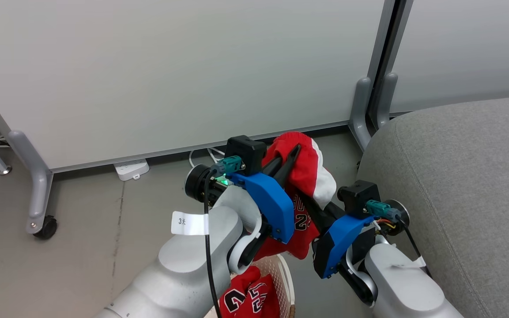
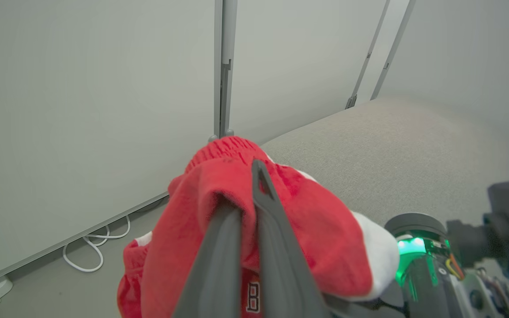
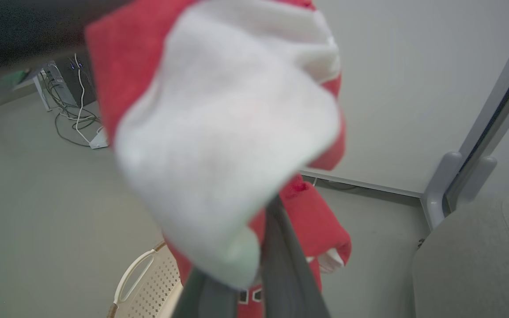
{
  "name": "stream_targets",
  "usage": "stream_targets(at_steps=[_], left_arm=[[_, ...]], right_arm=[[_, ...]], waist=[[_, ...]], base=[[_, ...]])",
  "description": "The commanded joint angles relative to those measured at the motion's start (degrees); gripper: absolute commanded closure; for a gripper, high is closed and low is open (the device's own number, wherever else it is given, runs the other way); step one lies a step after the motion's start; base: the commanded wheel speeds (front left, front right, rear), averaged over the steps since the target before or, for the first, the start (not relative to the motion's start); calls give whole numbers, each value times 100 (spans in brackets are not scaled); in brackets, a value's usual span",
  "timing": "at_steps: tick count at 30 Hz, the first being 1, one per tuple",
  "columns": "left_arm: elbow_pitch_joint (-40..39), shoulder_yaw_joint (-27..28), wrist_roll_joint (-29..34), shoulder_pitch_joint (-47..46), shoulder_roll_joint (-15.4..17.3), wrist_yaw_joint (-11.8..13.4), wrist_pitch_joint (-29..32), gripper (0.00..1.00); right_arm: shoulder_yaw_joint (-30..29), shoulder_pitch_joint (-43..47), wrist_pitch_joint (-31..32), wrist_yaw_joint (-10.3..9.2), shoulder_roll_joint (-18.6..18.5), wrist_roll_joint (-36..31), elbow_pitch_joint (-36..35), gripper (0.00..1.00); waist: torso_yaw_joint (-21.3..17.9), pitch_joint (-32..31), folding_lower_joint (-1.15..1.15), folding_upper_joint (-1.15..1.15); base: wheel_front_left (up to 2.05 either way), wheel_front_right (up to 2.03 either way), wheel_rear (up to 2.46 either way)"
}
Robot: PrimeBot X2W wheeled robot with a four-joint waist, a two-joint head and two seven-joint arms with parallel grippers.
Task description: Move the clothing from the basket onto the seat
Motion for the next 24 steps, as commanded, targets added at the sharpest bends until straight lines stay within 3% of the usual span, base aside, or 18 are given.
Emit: stream_targets(at_steps=[1,24], left_arm=[[22,-18,-12,-102,4,4,-54,100],[267,-90,-171,-97,5,-56,-227,100]], right_arm=[[44,-97,-52,3,-20,44,59,100],[335,-245,-273,3,-19,334,510,100]], waist=[[-2,0,0,0],[-99,-76,0,0]], base=[[0,0,0],[0,0,0]])
